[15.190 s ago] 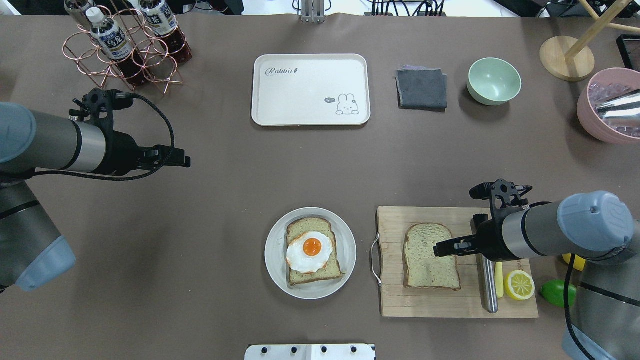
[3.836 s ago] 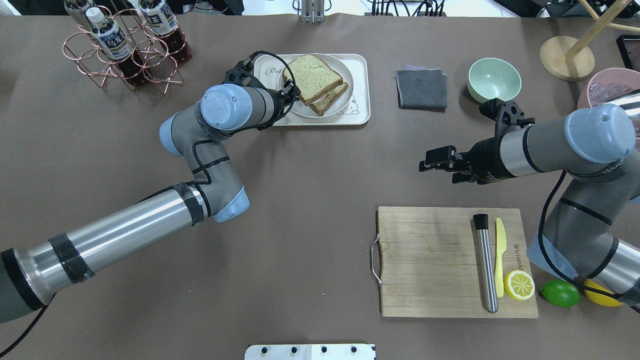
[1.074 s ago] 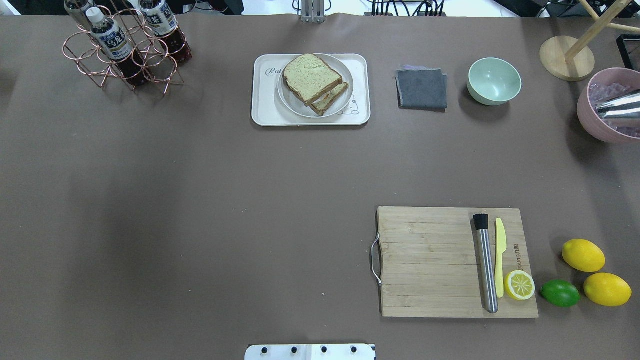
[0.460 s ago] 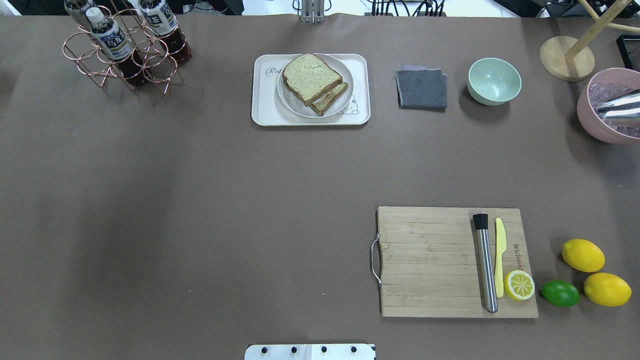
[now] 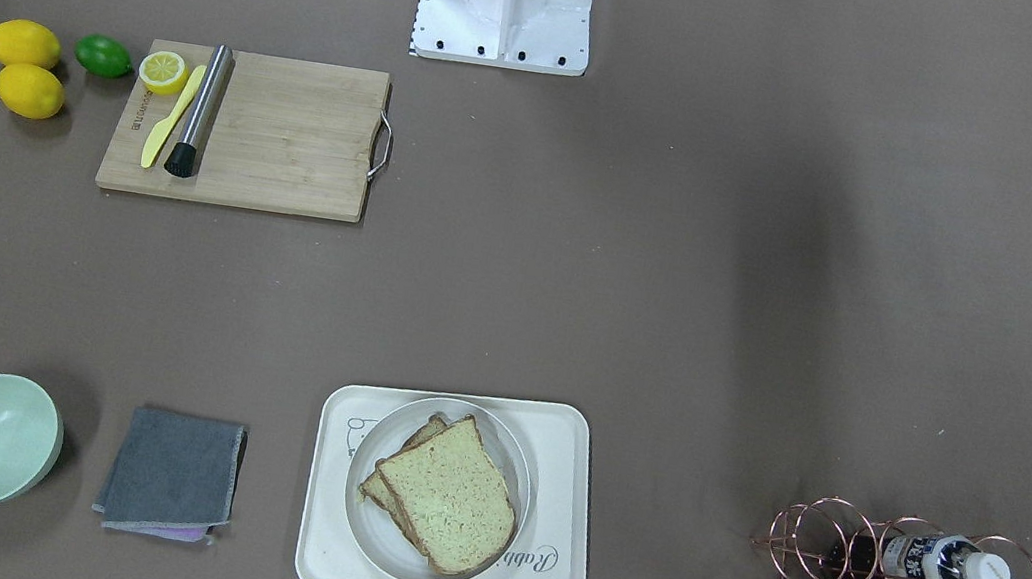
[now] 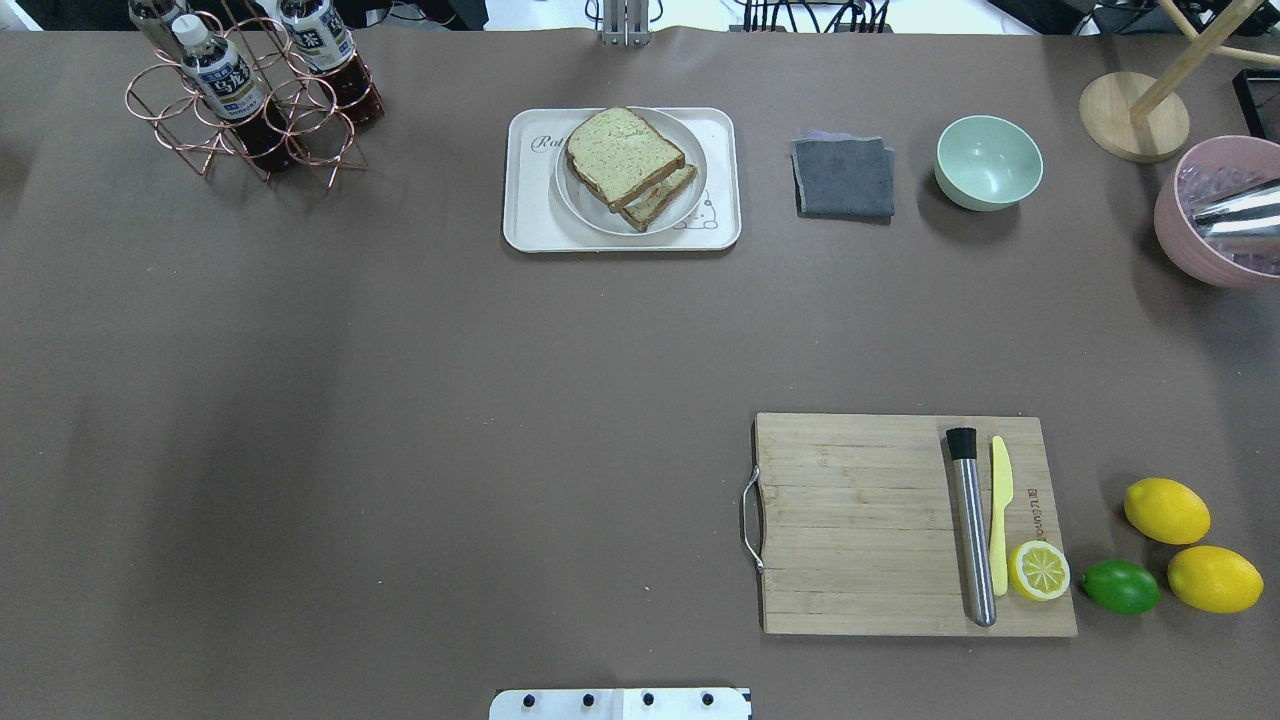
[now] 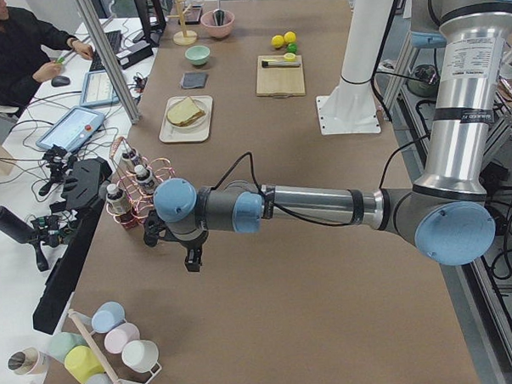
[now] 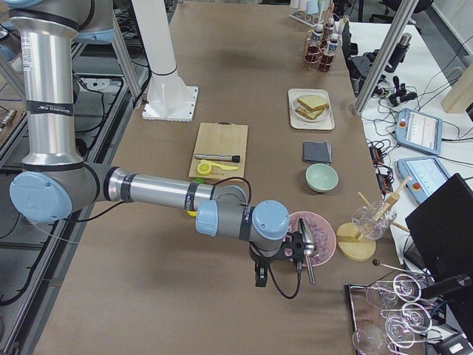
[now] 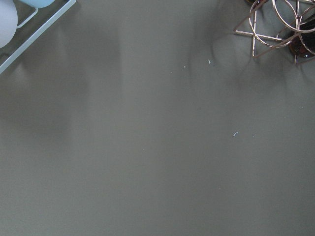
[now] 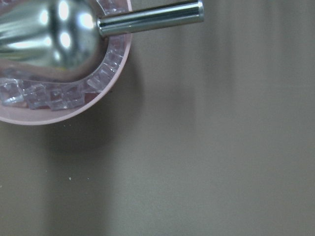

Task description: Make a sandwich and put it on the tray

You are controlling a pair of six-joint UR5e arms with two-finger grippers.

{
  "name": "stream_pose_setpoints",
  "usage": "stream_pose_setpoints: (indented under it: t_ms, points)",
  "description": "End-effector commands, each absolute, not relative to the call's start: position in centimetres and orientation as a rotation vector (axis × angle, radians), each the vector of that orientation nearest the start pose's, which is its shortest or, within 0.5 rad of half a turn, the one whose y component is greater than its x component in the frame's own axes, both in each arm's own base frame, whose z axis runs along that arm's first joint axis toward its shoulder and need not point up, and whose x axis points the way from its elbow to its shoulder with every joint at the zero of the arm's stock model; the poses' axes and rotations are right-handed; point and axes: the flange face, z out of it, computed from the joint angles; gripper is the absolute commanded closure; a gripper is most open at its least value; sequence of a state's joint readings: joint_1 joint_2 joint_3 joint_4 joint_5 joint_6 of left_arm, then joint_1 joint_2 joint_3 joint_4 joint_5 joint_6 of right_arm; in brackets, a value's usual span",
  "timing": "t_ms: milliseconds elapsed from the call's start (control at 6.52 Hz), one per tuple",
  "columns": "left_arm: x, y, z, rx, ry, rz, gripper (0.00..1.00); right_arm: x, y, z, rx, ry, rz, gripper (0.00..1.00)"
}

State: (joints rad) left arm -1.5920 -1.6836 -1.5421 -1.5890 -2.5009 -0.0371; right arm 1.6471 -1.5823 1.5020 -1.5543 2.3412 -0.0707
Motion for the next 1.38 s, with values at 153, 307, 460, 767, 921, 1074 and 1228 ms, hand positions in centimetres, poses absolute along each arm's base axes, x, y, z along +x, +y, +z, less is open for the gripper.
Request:
stream_pose_setpoints:
  t_ms: [153,307,460,767,921,1074,1228]
  points:
    - [-7.1,-54.3,60.8,0.123,0.842,0.003,0.02,9.8,-48.8,68.2,0.002,-0.791,0.062,0.0]
    - [-7.1,-54.3,60.8,0.125,0.842,0.004,0.02,9.6,-49.5,67.6,0.006,-0.792,0.066,0.0]
    - [-7.1,-54.1,61.1,0.12,0.842,0.001,0.02,9.5,-49.5,67.6,0.006,-0.792,0.064,0.0]
    - [-7.1,-54.1,61.2,0.118,0.842,0.0,0.02,9.2,-49.6,67.4,0.011,-0.79,0.055,0.0]
    - [-7.1,-54.1,61.2,0.117,0.842,-0.003,0.02,9.2,-49.6,67.5,0.009,-0.79,0.055,0.0]
    - [-7.1,-54.0,61.3,0.114,0.842,-0.004,0.02,9.2,-49.6,67.5,0.009,-0.79,0.055,0.0]
    - [-7.1,-54.1,61.5,0.112,0.842,-0.004,0.02,9.2,-49.6,67.4,0.01,-0.79,0.055,0.0]
